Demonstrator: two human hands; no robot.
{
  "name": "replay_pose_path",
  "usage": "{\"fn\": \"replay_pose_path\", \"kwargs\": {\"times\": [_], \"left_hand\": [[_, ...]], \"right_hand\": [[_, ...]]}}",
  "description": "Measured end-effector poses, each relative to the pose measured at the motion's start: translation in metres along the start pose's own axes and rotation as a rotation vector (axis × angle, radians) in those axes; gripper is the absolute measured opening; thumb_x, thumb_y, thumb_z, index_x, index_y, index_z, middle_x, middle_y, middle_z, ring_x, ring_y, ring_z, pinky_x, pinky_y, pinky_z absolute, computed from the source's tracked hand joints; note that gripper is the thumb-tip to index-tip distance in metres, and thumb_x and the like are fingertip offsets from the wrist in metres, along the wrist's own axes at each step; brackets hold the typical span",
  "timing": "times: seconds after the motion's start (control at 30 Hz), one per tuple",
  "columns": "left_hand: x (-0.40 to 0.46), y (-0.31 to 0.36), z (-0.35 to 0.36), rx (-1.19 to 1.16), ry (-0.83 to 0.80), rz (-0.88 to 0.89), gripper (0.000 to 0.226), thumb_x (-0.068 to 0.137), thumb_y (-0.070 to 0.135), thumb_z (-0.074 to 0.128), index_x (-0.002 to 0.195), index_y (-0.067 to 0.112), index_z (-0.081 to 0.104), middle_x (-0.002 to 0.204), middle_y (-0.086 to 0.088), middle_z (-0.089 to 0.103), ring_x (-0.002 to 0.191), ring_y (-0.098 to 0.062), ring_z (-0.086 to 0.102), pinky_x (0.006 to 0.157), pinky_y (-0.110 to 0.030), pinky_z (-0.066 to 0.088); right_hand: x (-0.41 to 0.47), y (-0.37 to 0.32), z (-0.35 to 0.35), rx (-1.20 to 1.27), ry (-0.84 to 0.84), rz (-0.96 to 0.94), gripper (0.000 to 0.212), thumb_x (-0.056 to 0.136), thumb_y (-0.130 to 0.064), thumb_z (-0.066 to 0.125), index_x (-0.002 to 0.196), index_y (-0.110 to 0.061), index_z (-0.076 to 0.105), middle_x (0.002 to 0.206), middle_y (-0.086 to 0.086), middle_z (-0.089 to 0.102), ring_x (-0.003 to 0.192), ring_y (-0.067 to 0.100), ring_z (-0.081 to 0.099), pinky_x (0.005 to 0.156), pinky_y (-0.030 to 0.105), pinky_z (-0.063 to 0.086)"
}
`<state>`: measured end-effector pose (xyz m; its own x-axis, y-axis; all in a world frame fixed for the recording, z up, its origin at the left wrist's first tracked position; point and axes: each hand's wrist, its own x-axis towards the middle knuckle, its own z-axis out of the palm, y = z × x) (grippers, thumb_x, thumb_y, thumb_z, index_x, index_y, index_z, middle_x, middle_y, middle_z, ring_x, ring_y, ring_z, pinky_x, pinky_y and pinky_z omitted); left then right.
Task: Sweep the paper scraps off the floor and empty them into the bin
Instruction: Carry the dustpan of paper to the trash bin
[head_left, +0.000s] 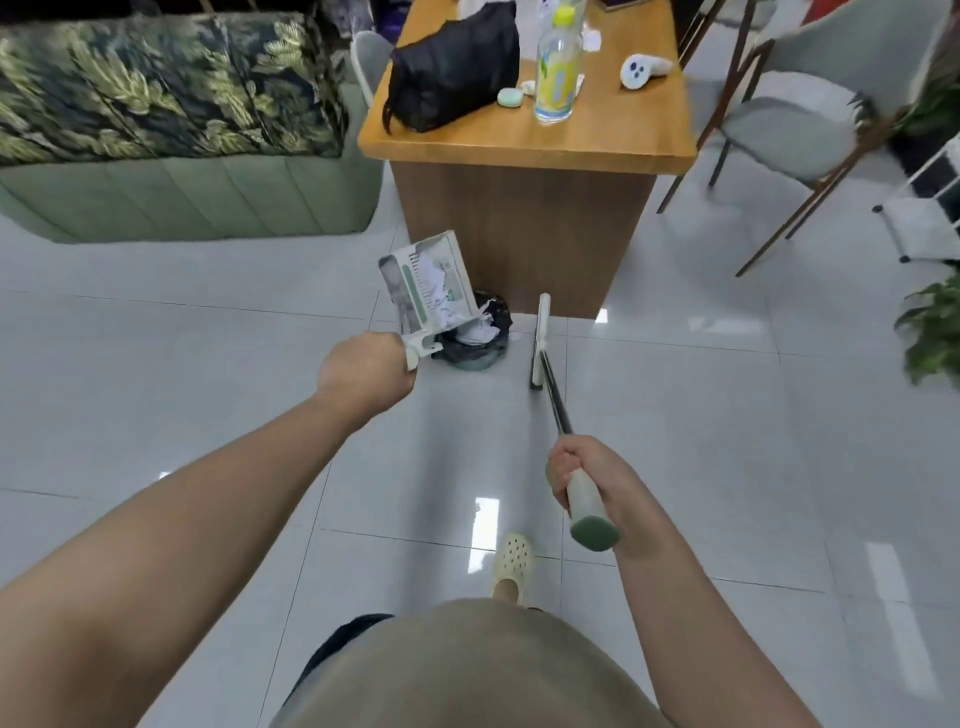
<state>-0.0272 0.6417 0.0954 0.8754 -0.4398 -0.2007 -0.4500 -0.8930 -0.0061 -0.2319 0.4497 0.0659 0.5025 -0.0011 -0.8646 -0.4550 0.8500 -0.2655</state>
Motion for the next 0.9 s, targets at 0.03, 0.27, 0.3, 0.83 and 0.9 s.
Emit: {"fn": "replay_pose_path", "kwargs": {"times": [0.03, 0.27, 0.3, 0.83, 0.9], "left_hand": [[0.014, 0.01, -0.005, 0.04, -0.012, 0.017, 0.023, 0.097, 0.033, 0.047, 0.094, 0.014, 0.061, 0.085, -0.005, 0.063, 0.071, -0.031, 0.057, 0.062, -0.032, 0.041], [0.069, 0.077, -0.026, 0.325, -0.127, 0.144, 0.013, 0.093, 0.015, 0.052, 0.097, 0.01, 0.063, 0.085, -0.006, 0.06, 0.072, -0.029, 0.056, 0.063, -0.032, 0.045], [0.071, 0.083, -0.026, 0.352, -0.143, 0.163, 0.018, 0.091, 0.012, 0.051, 0.101, 0.011, 0.066, 0.087, -0.006, 0.063, 0.074, -0.03, 0.058, 0.063, -0.033, 0.046], [0.085, 0.12, -0.013, 0.634, -0.264, 0.427, 0.024, 0.096, 0.01, 0.051, 0.117, 0.016, 0.062, 0.116, -0.002, 0.07, 0.103, -0.025, 0.069, 0.075, -0.033, 0.048], [0.086, 0.116, -0.015, 0.638, -0.258, 0.419, 0.024, 0.095, 0.01, 0.052, 0.116, 0.016, 0.062, 0.115, -0.002, 0.07, 0.102, -0.025, 0.069, 0.074, -0.033, 0.047]], "right_hand": [[0.007, -0.018, 0.0, -0.001, -0.015, 0.007, 0.033, 0.083, 0.005, 0.046, 0.061, -0.017, 0.036, 0.047, -0.005, 0.034, 0.031, 0.007, 0.033, 0.03, 0.018, 0.033], [0.046, -0.076, -0.008, -0.097, -0.011, -0.029, 0.034, 0.08, 0.002, 0.048, 0.051, -0.014, 0.038, 0.04, -0.001, 0.037, 0.031, 0.01, 0.034, 0.032, 0.02, 0.032], [0.05, -0.08, -0.007, -0.06, -0.021, -0.013, 0.033, 0.079, 0.003, 0.047, 0.054, -0.016, 0.036, 0.041, -0.003, 0.035, 0.032, 0.009, 0.032, 0.033, 0.019, 0.029], [0.075, -0.119, 0.004, -0.128, -0.044, -0.052, 0.029, 0.08, 0.004, 0.041, 0.06, -0.016, 0.034, 0.044, 0.002, 0.032, 0.036, 0.014, 0.03, 0.039, 0.019, 0.028], [0.077, -0.119, 0.007, -0.074, -0.043, -0.013, 0.029, 0.08, 0.003, 0.042, 0.059, -0.015, 0.034, 0.046, -0.002, 0.031, 0.035, 0.011, 0.03, 0.038, 0.018, 0.029]]}}
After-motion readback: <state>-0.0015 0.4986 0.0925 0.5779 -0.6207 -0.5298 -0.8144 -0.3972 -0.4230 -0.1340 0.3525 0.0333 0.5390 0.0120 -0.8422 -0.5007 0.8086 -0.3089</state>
